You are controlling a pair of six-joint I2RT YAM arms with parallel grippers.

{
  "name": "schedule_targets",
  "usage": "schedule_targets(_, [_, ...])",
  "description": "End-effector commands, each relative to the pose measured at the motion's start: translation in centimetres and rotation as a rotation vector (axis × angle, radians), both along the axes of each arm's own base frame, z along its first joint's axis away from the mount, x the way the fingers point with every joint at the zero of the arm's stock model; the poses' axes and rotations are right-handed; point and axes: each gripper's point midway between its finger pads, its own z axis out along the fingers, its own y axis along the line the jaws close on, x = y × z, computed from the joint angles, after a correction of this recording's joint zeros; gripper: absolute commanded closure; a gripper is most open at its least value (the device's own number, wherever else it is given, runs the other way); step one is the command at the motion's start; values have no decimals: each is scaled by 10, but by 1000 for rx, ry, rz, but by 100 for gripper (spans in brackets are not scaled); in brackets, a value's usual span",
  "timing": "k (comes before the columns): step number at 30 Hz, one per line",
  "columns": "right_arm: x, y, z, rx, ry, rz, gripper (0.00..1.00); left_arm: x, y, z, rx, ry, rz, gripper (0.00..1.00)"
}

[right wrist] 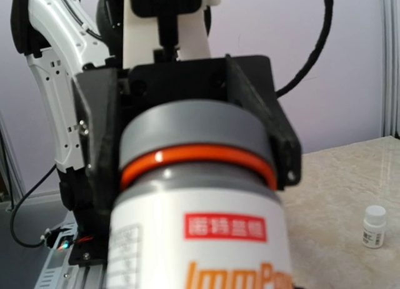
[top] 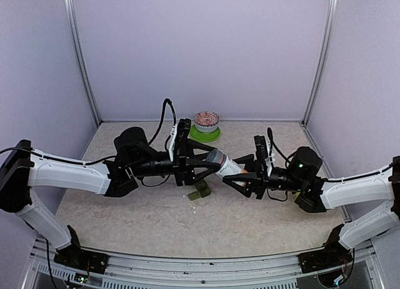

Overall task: Sort the pills into containers
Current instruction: Unscrew the lid of the pill bottle from the pill bottle.

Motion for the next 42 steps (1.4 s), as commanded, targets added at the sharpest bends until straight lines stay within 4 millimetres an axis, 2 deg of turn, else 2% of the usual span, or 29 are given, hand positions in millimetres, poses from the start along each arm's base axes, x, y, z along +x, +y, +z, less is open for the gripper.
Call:
schedule_targets(1, [8, -6, 8, 18, -54, -58, 74, 1, -2, 3, -9, 57, -23, 57])
schedule_targets(4, [9, -7, 5, 10, -81, -68, 74, 9, -6, 0, 16, 111, 6, 59])
schedule_targets(12, [18, -14, 2, -15, -165, -160, 73, 41, 0, 2, 57, 250, 197, 57])
schedule_targets(22, [23, -16, 0, -45, -229, -203, 74, 59, 9, 13, 32, 443, 317, 57])
schedule_targets(27, [23, -16, -4, -61, -236, -206, 74, 62, 12, 23, 10, 490, 340, 55])
schedule_targets(32, [21, -15, 1, -38, -230, -185, 74, 51, 3, 33, 8, 468, 299, 42])
schedule_targets(38, [15, -15, 9, 1, -213, -157, 74, 46, 2, 36, -1, 438, 279, 19])
schedule_targets(42, [14, -16, 10, 6, -208, -153, 74, 45, 3, 37, -6, 422, 274, 15])
